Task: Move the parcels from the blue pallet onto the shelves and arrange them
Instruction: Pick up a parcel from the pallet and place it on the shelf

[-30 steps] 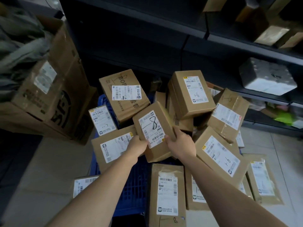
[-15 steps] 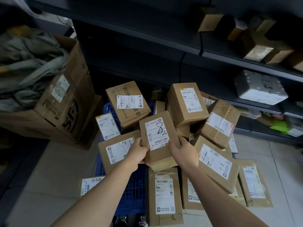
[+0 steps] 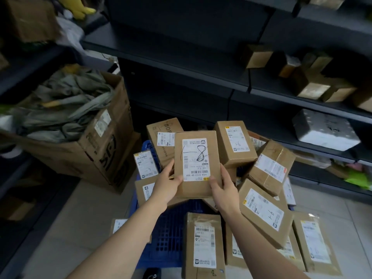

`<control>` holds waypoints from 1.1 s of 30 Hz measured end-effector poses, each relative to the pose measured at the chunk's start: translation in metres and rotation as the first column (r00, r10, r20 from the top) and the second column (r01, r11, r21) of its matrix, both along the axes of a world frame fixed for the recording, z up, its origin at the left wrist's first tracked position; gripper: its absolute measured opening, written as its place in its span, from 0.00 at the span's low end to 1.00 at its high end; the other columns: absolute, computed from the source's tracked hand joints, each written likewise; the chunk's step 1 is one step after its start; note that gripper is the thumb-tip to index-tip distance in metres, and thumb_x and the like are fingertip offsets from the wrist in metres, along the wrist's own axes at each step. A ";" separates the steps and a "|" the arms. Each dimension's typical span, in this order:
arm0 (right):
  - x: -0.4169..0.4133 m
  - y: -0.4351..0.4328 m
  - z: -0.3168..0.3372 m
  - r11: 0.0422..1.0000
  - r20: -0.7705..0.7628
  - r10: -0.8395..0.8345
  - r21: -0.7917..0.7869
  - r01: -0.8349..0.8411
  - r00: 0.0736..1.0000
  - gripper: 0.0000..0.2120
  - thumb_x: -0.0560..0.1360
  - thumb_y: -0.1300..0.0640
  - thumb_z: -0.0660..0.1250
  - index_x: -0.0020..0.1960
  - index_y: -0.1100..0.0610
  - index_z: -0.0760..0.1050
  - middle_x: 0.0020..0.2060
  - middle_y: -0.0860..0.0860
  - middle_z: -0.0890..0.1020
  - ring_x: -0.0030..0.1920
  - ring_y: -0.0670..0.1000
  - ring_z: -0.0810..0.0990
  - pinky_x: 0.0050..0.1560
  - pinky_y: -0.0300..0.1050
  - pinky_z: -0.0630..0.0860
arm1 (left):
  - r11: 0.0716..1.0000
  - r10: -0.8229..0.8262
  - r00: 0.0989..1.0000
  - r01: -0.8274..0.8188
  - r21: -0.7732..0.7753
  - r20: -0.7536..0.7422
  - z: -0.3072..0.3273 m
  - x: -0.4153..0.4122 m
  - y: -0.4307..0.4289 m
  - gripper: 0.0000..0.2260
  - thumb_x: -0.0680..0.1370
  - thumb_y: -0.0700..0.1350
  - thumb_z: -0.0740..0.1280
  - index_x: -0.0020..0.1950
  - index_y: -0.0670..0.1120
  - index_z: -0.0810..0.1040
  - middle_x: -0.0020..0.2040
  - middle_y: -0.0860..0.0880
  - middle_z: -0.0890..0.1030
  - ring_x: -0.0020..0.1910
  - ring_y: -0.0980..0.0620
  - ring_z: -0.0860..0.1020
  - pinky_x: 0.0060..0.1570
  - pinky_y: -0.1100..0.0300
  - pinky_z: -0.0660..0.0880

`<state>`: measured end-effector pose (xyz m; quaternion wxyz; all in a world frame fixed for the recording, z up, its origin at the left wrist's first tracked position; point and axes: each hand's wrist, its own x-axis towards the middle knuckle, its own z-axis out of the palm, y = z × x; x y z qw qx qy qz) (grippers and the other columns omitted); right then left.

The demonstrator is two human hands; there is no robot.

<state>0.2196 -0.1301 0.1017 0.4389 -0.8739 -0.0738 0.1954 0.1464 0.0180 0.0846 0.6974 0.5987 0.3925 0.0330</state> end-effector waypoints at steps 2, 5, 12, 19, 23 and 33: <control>-0.003 0.003 0.010 0.997 0.015 0.044 0.055 -0.045 0.999 0.27 0.80 0.48 0.61 0.77 0.45 0.57 0.62 0.42 0.73 0.61 0.46 0.72 0.63 0.48 0.72 | 0.998 0.052 0.998 -0.052 0.027 0.025 0.013 -0.008 -0.001 0.29 0.80 0.39 0.63 0.76 0.61 0.59 0.70 0.57 0.70 0.65 0.53 0.71 0.67 0.46 0.70; -0.008 0.006 0.024 0.985 0.045 0.116 0.124 -0.121 0.992 0.26 0.80 0.49 0.62 0.76 0.45 0.58 0.60 0.39 0.73 0.59 0.43 0.71 0.59 0.42 0.70 | 0.988 0.122 0.991 -0.127 0.086 0.063 0.033 -0.024 -0.005 0.28 0.81 0.39 0.62 0.76 0.60 0.59 0.68 0.58 0.71 0.63 0.55 0.71 0.65 0.51 0.70; -0.037 0.030 0.050 0.921 0.077 0.303 0.232 -0.313 0.950 0.27 0.78 0.46 0.63 0.75 0.41 0.59 0.66 0.42 0.74 0.62 0.45 0.75 0.62 0.54 0.76 | 0.919 0.311 0.941 -0.333 0.212 0.133 0.071 -0.081 -0.002 0.27 0.81 0.39 0.62 0.75 0.61 0.61 0.70 0.57 0.71 0.68 0.55 0.69 0.67 0.50 0.69; -0.093 0.073 0.076 0.785 0.139 0.529 0.294 -0.545 0.837 0.27 0.79 0.48 0.63 0.75 0.43 0.59 0.65 0.39 0.72 0.63 0.43 0.71 0.65 0.48 0.72 | 0.777 0.513 0.837 -0.547 0.312 0.191 0.107 -0.166 0.005 0.28 0.80 0.38 0.63 0.76 0.57 0.59 0.70 0.58 0.69 0.67 0.59 0.67 0.65 0.59 0.66; -0.144 0.103 0.088 0.679 0.159 0.654 0.307 -0.667 0.739 0.27 0.78 0.46 0.64 0.75 0.43 0.60 0.64 0.41 0.74 0.64 0.45 0.73 0.64 0.52 0.73 | 0.666 0.635 0.744 -0.663 0.342 0.207 0.120 -0.229 0.009 0.28 0.79 0.40 0.64 0.76 0.58 0.60 0.71 0.57 0.69 0.69 0.57 0.67 0.67 0.55 0.67; -0.317 0.158 0.107 0.396 0.205 0.861 0.302 -0.867 0.465 0.27 0.78 0.46 0.64 0.75 0.42 0.61 0.62 0.37 0.73 0.66 0.46 0.72 0.67 0.54 0.70 | 0.387 0.857 0.474 -0.852 0.353 0.203 0.145 -0.413 0.003 0.25 0.79 0.39 0.65 0.74 0.53 0.64 0.64 0.54 0.75 0.61 0.56 0.73 0.65 0.53 0.70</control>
